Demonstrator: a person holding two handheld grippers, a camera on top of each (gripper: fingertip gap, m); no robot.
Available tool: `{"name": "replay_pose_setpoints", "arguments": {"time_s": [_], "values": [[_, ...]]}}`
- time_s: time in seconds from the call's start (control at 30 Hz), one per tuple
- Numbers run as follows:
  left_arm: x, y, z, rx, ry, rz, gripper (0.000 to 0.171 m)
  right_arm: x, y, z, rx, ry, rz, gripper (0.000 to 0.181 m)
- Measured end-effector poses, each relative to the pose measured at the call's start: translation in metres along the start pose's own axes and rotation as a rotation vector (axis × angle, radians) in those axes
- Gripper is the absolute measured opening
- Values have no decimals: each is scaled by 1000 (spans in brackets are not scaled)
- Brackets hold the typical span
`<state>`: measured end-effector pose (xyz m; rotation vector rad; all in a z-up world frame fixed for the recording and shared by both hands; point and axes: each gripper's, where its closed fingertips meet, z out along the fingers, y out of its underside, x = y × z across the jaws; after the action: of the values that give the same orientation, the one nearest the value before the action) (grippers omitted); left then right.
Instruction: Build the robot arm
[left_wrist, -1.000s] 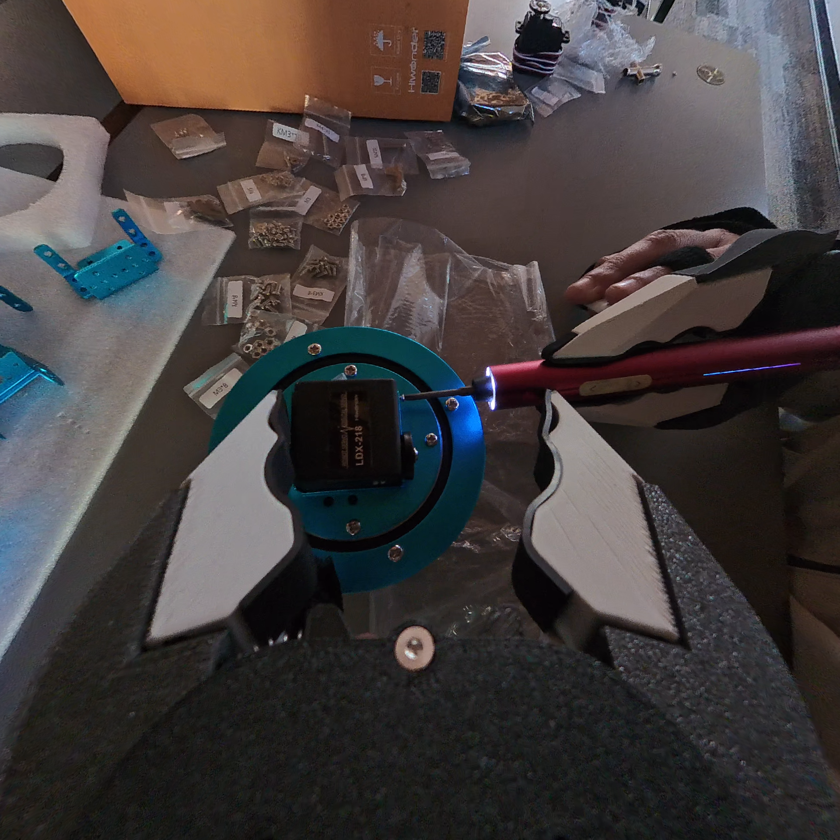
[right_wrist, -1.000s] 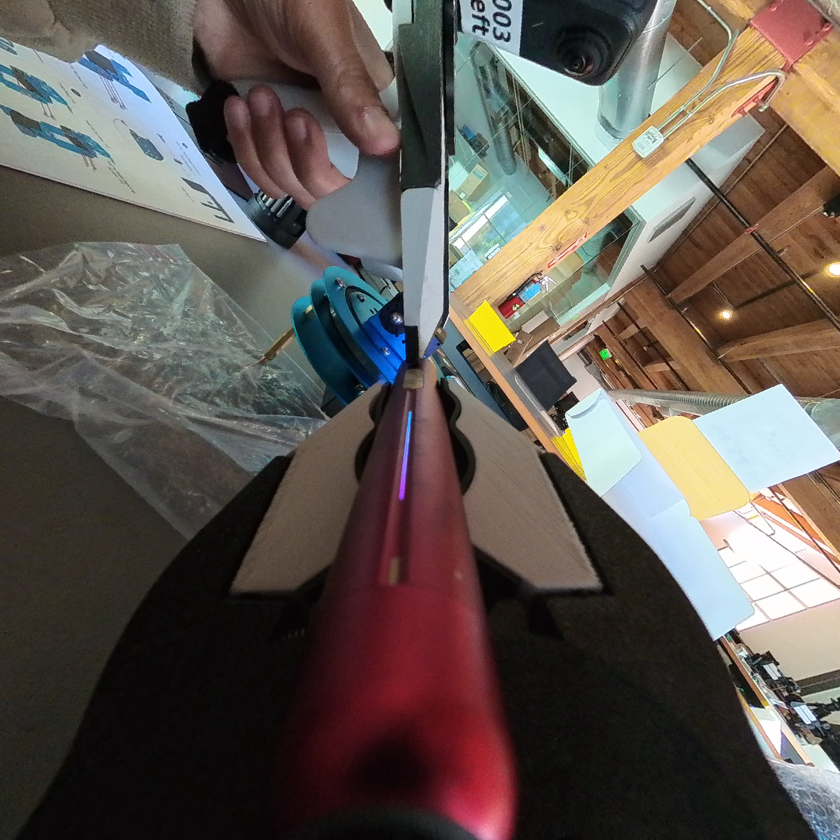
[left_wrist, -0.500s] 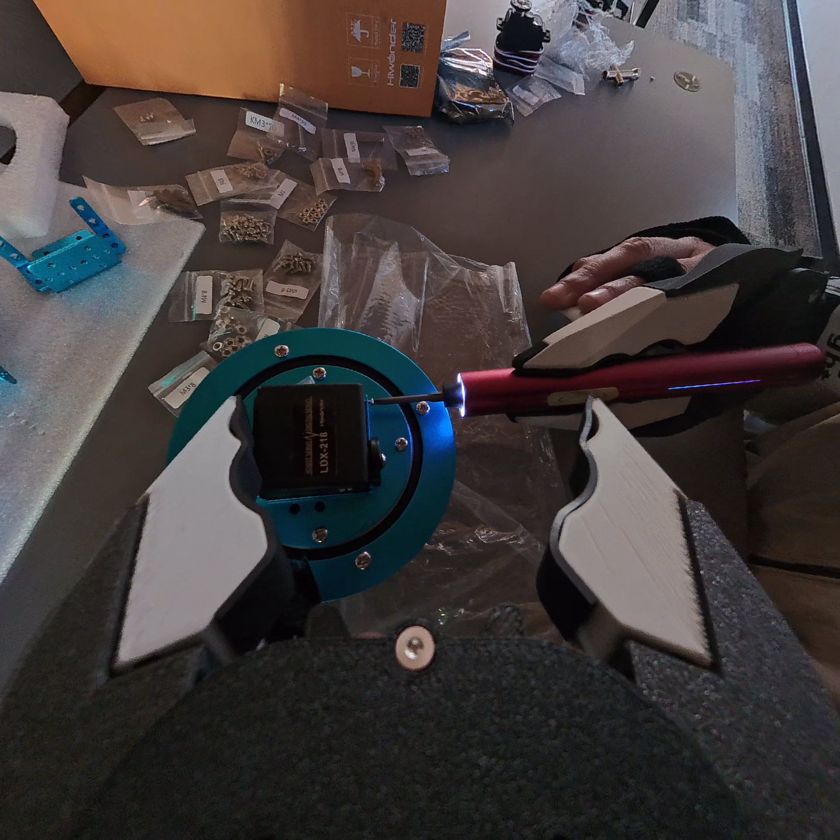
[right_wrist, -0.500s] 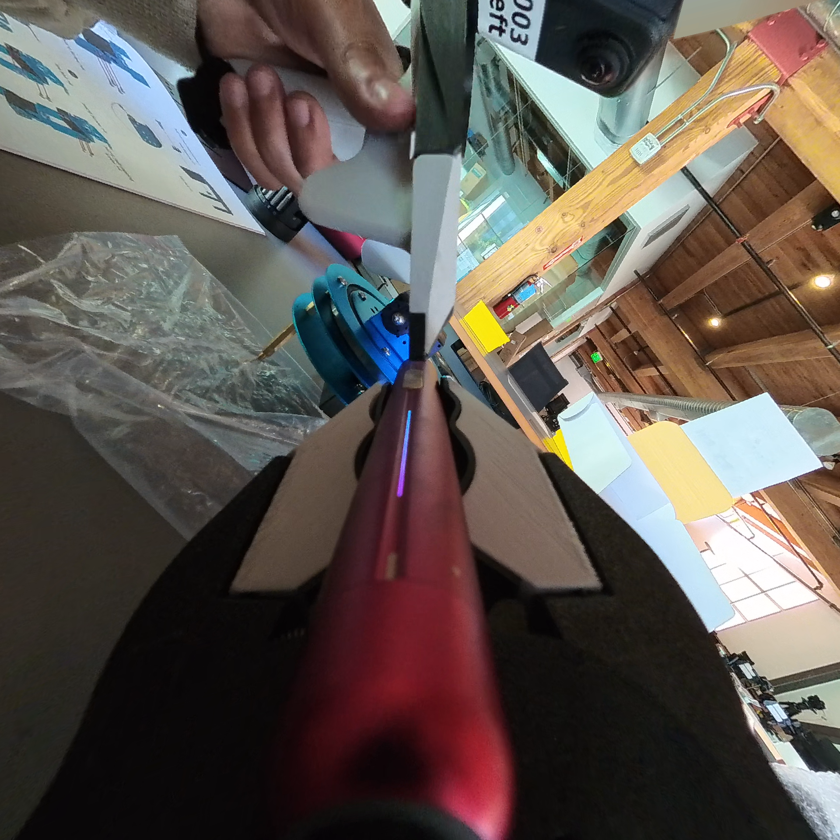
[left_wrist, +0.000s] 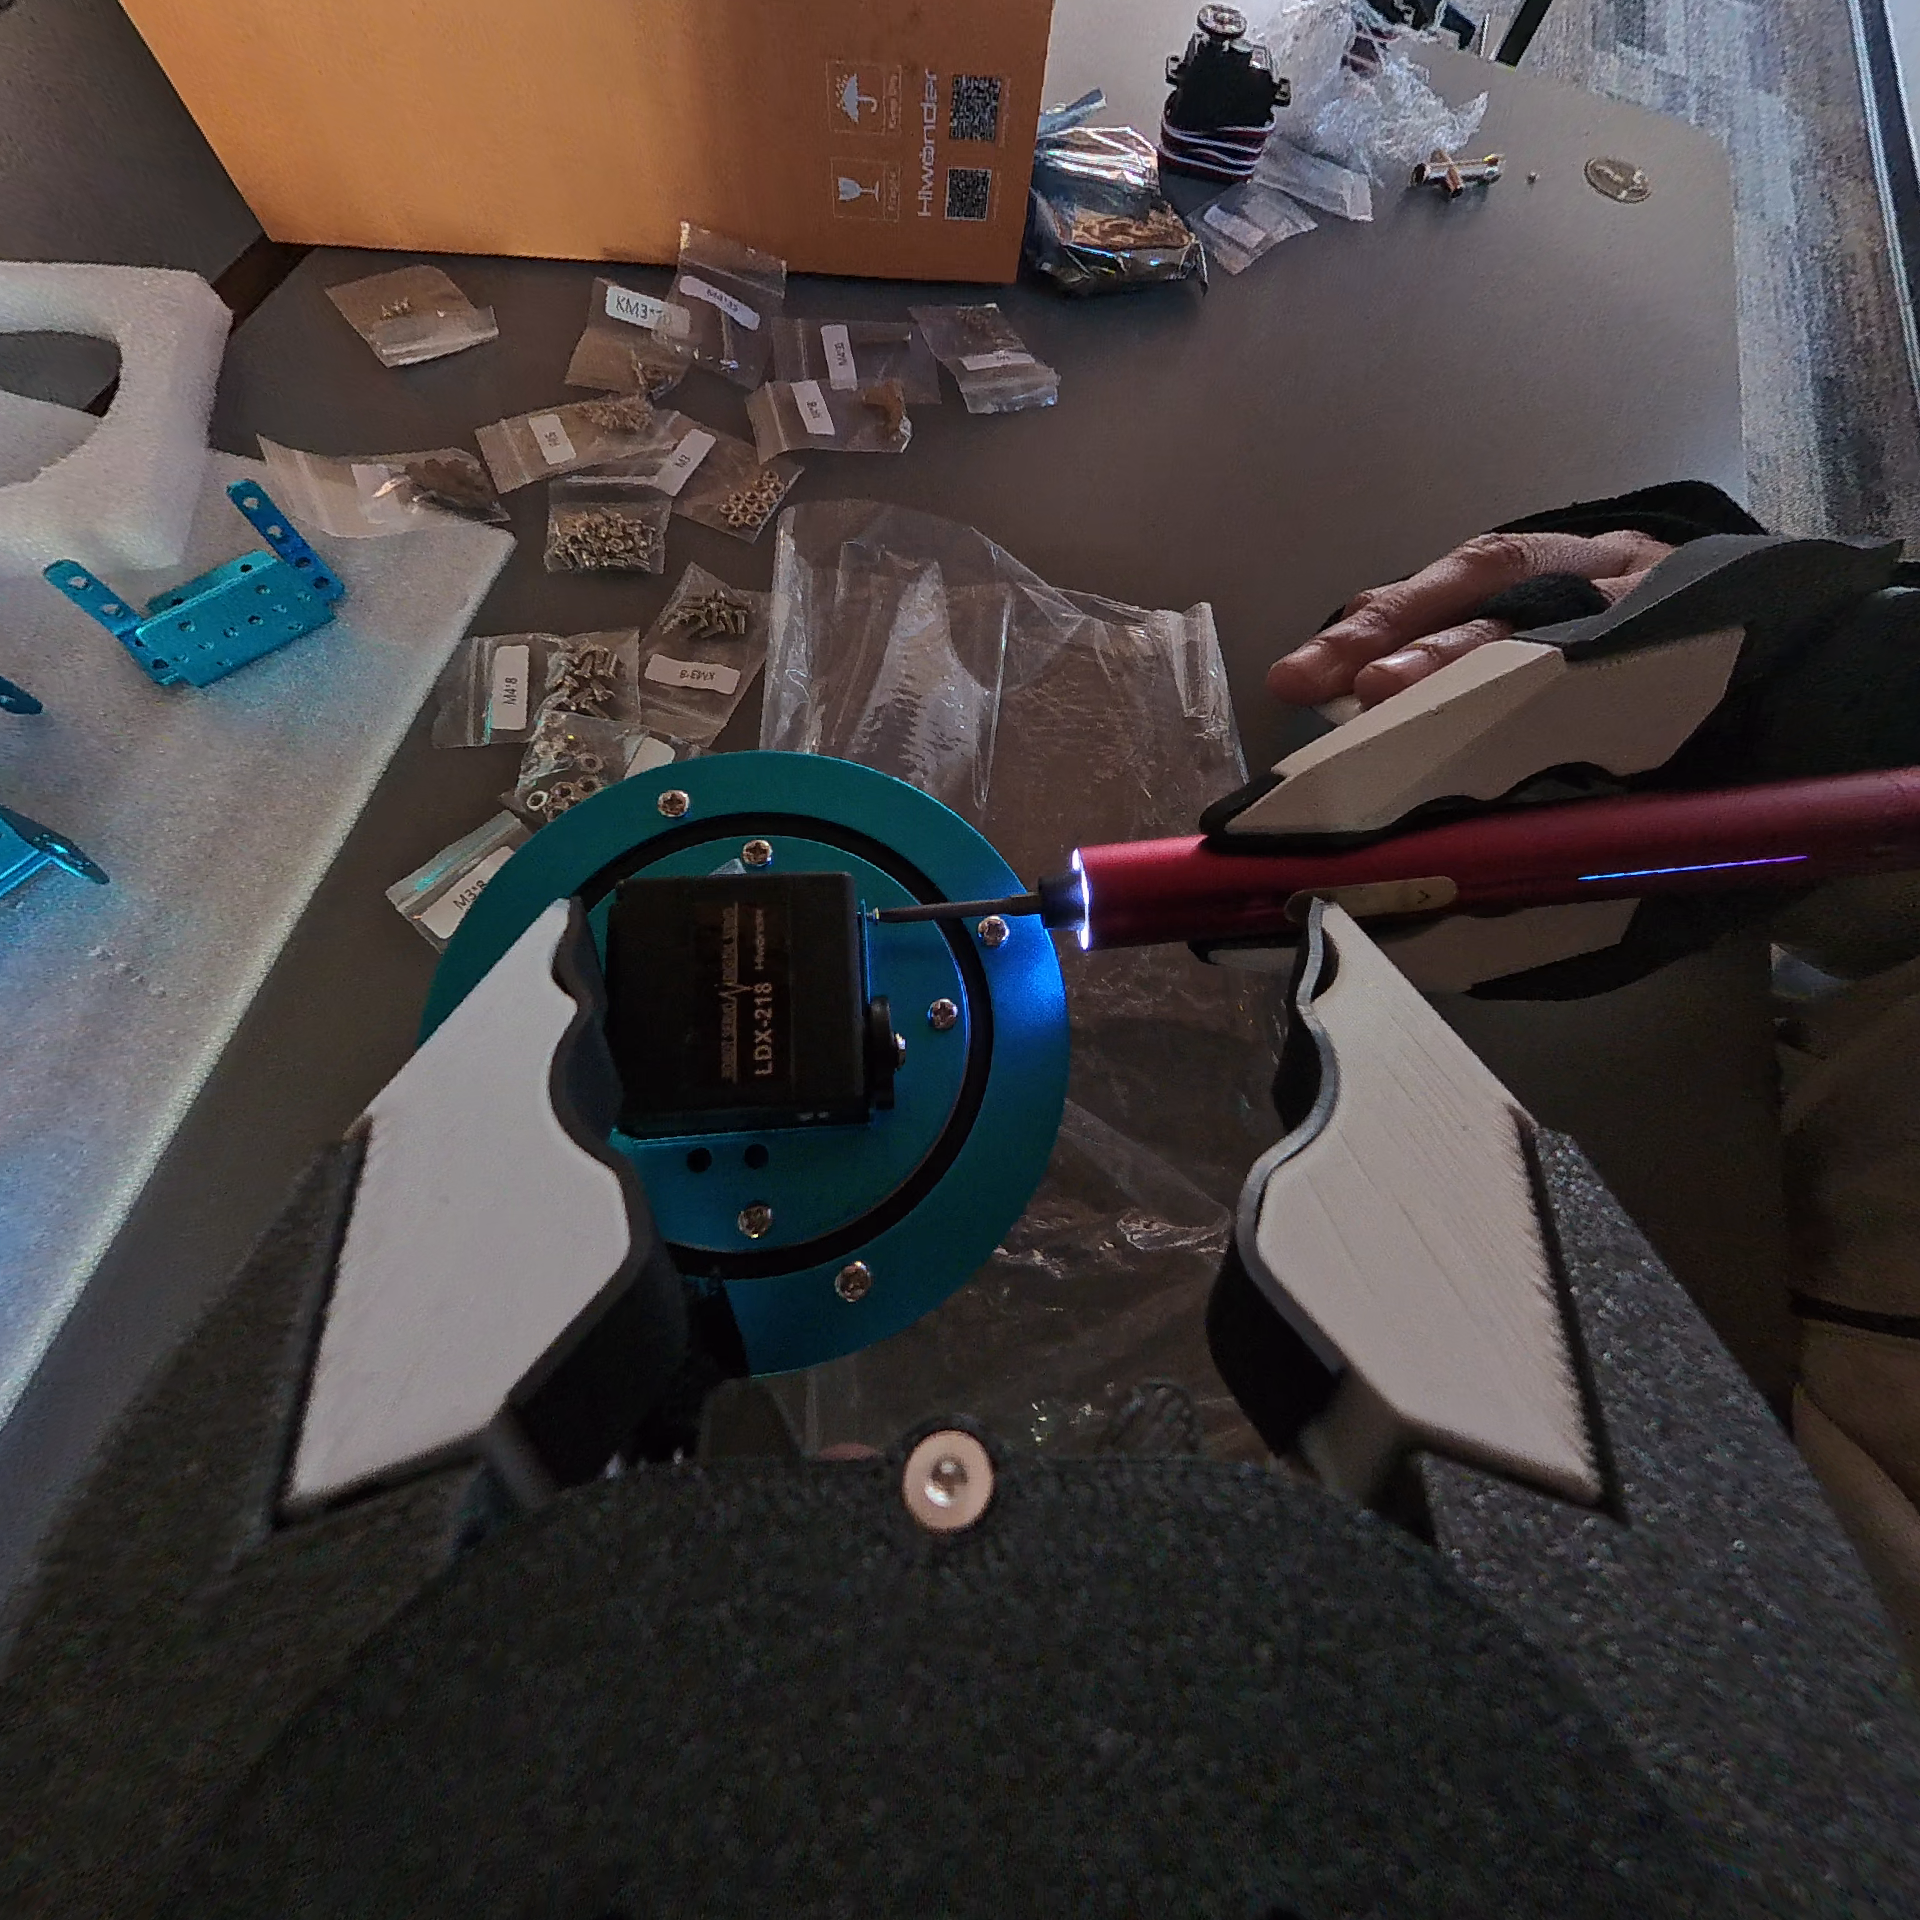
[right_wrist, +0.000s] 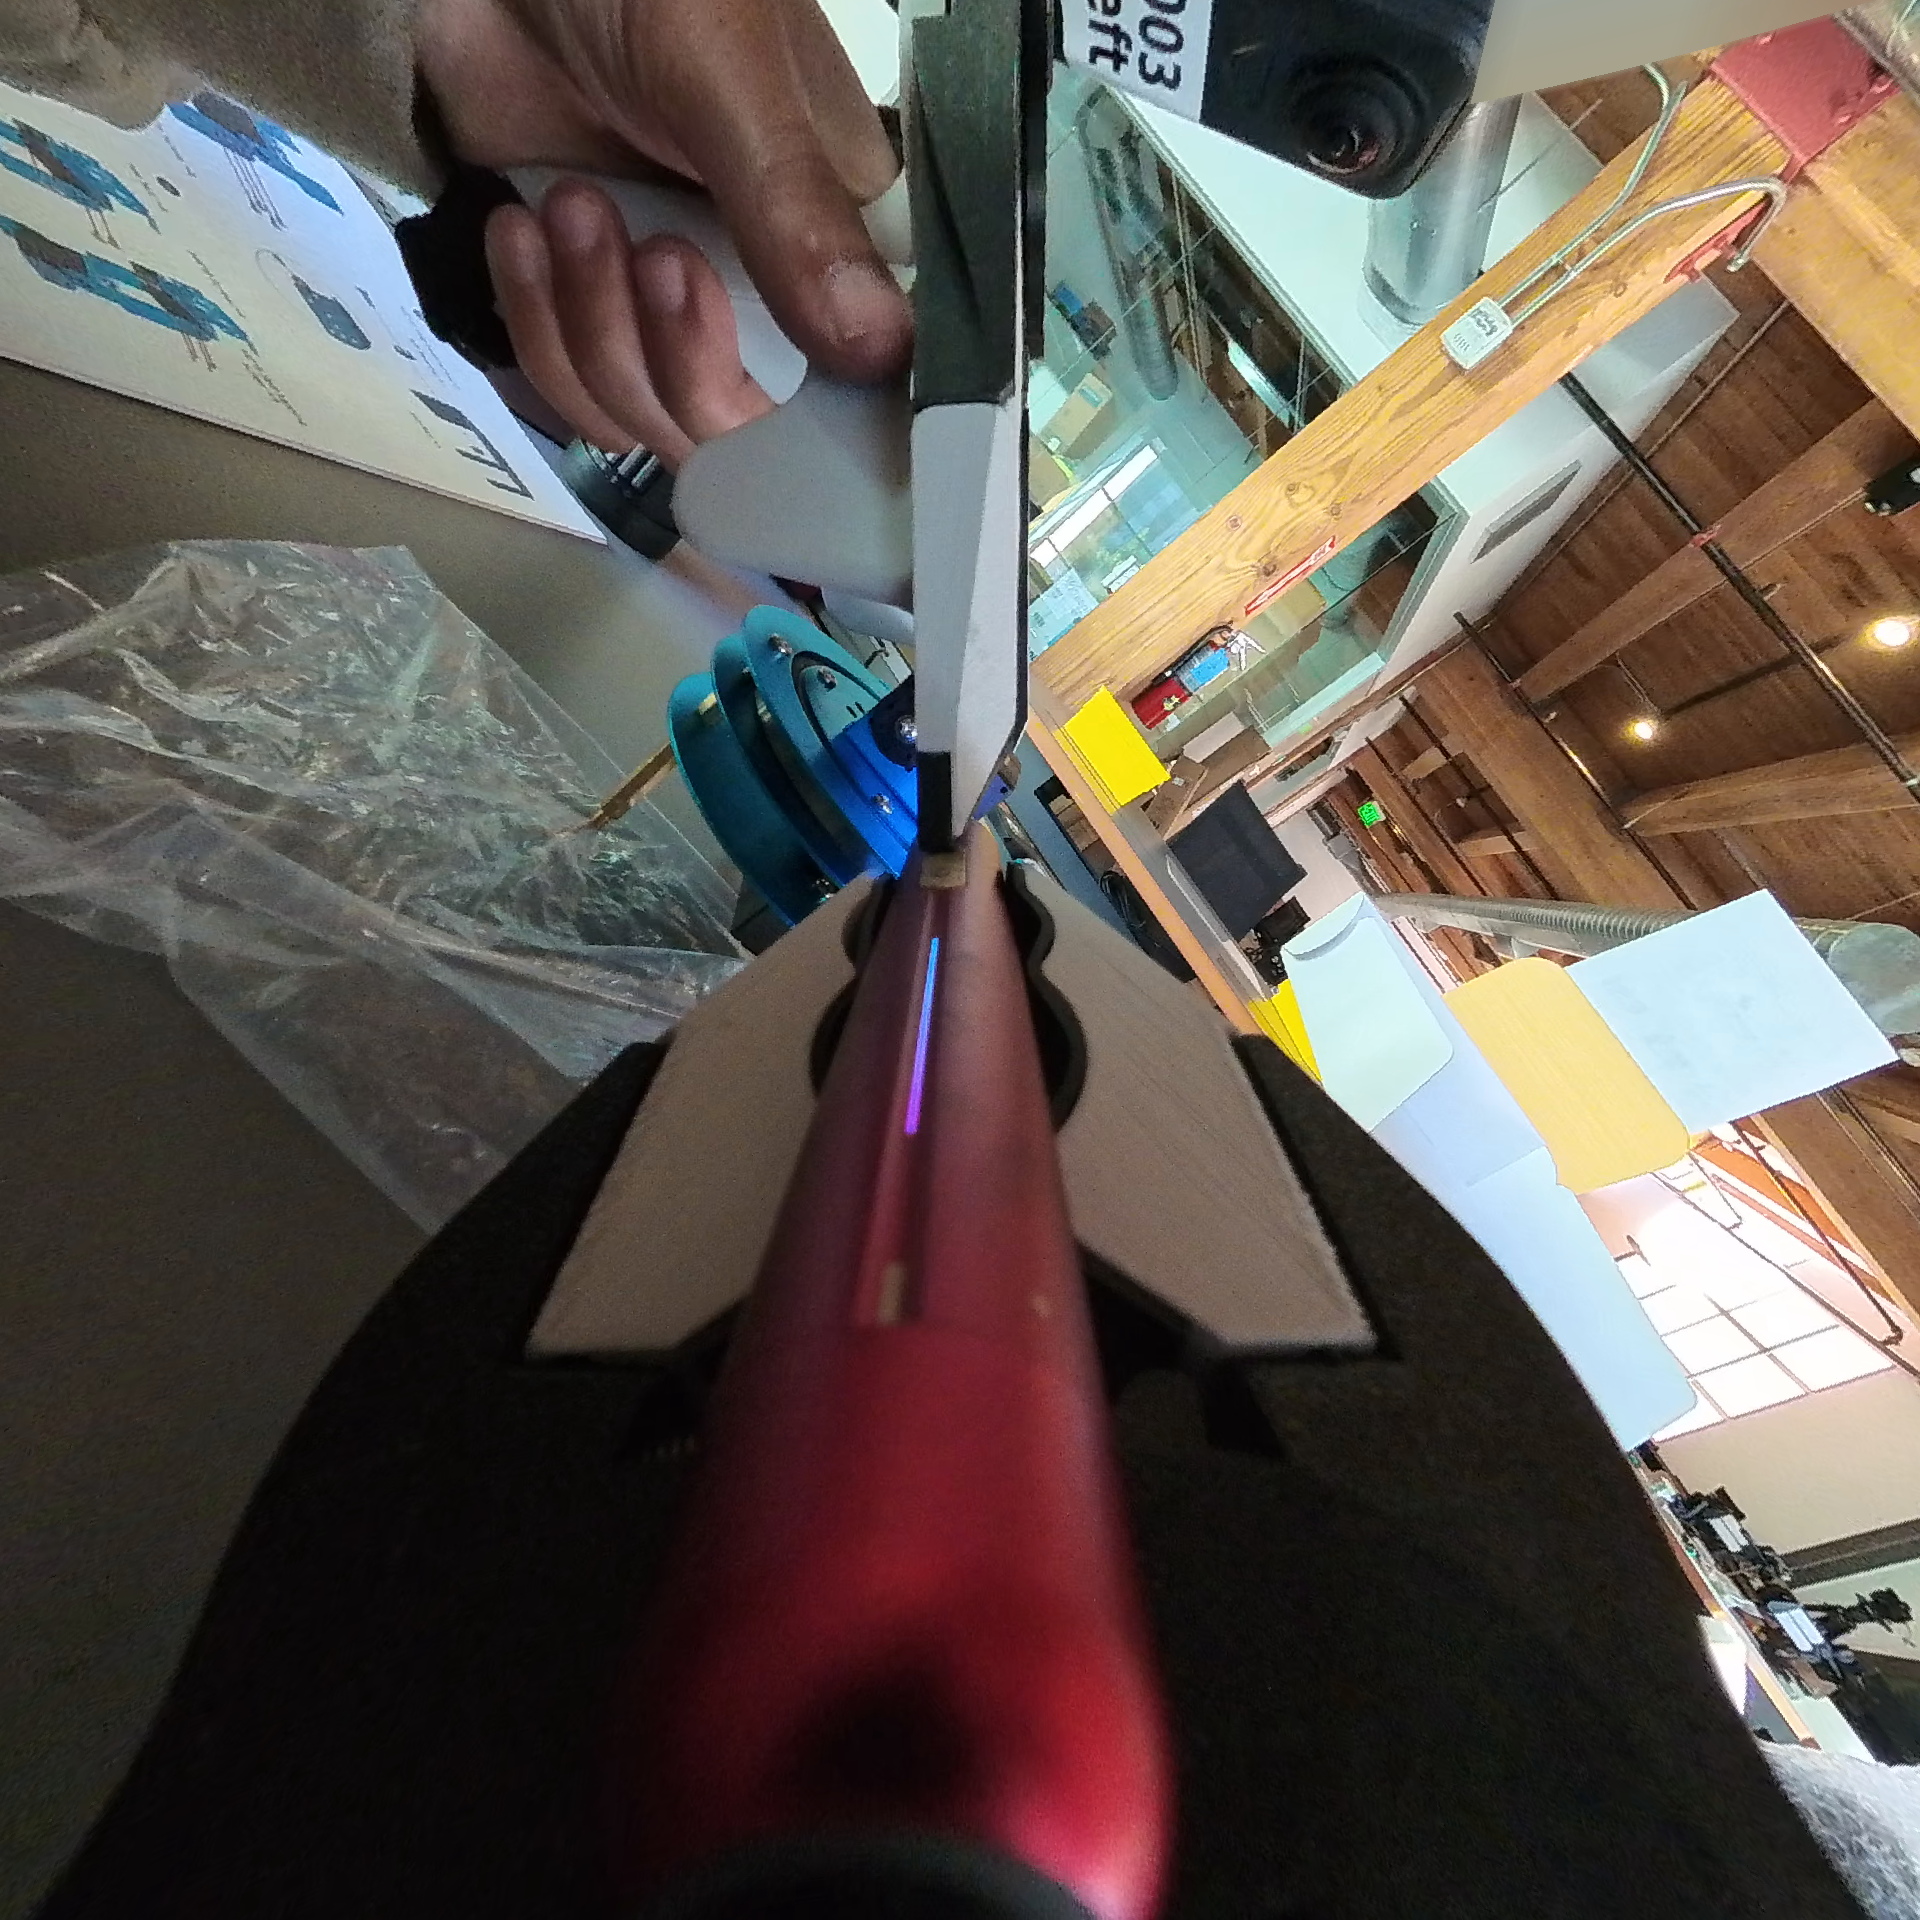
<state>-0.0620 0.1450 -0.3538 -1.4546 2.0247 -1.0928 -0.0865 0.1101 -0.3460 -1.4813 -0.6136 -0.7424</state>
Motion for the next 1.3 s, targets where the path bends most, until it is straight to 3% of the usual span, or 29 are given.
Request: {"name": "replay_pose_setpoints", "arguments": {"time_s": [0.47, 0.67, 0.83, 1.3], "values": [[-1, 1, 0, 17, -2, 23, 126, 0, 0, 0, 21, 13, 18, 20], [-9, 4, -2, 19, -23, 85, 107, 1, 1, 0, 28, 8, 37, 20], [1, -1, -2, 31, 41, 3, 126, 1, 2, 0, 26, 7, 40, 20], [0, -1, 1, 42, -6, 5, 129, 0, 1, 0, 23, 13, 18, 20]]}}
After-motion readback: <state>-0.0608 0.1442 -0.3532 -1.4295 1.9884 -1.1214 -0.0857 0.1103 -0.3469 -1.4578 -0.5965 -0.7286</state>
